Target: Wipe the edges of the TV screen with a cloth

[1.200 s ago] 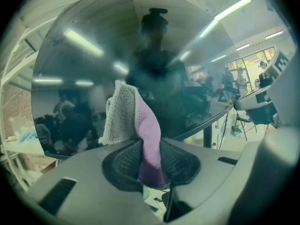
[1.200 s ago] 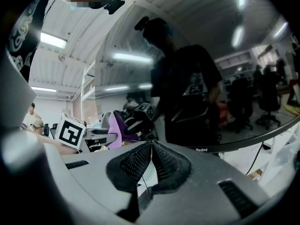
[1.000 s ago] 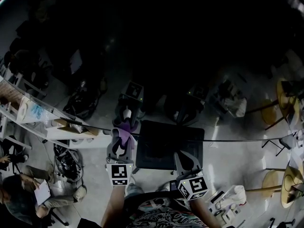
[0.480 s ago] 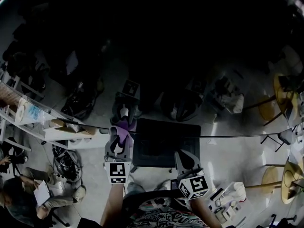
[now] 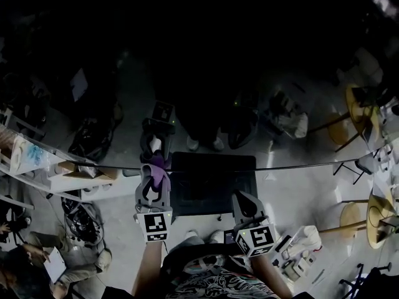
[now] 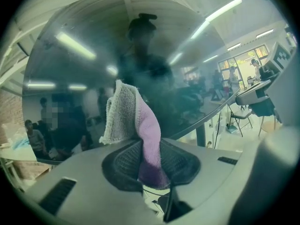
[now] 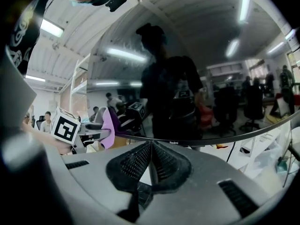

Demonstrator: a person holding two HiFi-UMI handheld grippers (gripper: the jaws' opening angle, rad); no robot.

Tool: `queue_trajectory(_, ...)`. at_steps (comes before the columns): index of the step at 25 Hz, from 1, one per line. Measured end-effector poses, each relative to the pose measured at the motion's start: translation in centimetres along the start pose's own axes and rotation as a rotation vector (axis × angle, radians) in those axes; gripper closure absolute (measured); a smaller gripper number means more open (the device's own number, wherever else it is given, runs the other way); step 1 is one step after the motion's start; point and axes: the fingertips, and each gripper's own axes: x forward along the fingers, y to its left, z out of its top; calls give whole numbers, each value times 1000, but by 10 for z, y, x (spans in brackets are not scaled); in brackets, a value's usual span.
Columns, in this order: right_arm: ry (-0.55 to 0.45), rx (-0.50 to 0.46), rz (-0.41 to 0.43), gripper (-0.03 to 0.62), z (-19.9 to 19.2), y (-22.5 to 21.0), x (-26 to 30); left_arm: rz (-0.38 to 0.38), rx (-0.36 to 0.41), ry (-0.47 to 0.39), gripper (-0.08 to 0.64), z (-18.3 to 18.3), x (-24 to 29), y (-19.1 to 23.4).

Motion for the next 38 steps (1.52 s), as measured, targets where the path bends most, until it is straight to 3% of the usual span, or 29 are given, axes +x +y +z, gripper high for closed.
queue_trajectory(5,21,-56,-103,562,5,5,-14,-40,17,-11,459,0,0,1)
queue_trajectory(10,34,-81,-155,561,5,18,-32,-80,17,-27,459,2,-1,-5)
queue_trajectory(17,60,-47,-260,561,-10,21,-58,-139,18,-50,459,3,-1,-7)
queue_trajectory(24,46,-35,-278,563,-10,20,-58,-153,15,-44,459,2,0,-8)
queue_trajectory(32,52,-15,-232,561,-12,9,-48,-106,-6,-21,459,-1,-1,-7)
queue_trajectory(38,0,-7,-191,561,-4,-1,-39,-78,-9,3,459,-1,1,-7)
